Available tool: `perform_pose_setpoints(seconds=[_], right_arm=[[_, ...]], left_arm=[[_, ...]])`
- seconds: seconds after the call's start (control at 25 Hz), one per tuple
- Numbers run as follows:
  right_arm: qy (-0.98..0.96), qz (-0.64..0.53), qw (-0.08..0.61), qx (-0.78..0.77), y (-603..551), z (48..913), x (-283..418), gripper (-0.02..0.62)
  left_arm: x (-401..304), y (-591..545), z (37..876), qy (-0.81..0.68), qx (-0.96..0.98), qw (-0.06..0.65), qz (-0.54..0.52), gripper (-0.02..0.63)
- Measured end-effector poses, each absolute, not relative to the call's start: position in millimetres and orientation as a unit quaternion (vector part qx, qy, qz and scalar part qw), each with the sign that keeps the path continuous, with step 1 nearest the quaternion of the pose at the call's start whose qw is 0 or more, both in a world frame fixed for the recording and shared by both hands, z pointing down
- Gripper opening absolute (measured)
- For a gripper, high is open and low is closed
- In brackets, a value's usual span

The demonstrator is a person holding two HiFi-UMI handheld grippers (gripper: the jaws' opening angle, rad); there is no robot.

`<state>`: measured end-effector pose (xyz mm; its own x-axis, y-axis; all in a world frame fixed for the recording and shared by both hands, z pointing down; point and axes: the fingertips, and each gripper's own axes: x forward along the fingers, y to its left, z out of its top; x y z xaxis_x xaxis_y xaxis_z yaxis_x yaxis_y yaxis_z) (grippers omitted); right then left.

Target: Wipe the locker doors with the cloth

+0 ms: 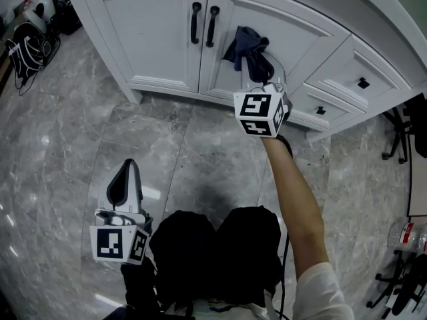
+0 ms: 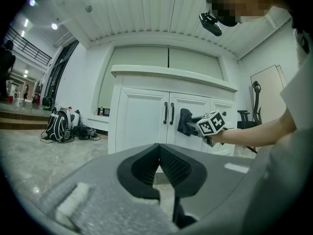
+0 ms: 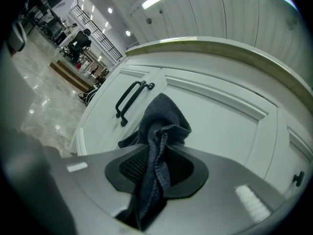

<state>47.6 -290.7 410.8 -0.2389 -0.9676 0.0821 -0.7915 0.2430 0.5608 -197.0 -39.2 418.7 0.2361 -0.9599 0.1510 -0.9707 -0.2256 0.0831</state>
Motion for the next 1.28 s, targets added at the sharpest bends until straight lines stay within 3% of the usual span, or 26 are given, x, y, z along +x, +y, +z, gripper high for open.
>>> perform_pose_setpoints(seconds=[0.6, 1.28], right_arm=[[-0.792, -0.187, 0.262, 0.520, -297.6, 473.6, -15.9, 0.094], [-0.754, -0.174, 0.286, 0.566, -282.5, 485.4, 88.6, 0.094]], left_arm=[[-215.0, -34.5, 418.2, -0.627, 0.774, 0.078, 0.033, 0.002], [-184.9, -40.7, 418.8, -0.613, 0.786, 0.079, 0.037, 0.002]])
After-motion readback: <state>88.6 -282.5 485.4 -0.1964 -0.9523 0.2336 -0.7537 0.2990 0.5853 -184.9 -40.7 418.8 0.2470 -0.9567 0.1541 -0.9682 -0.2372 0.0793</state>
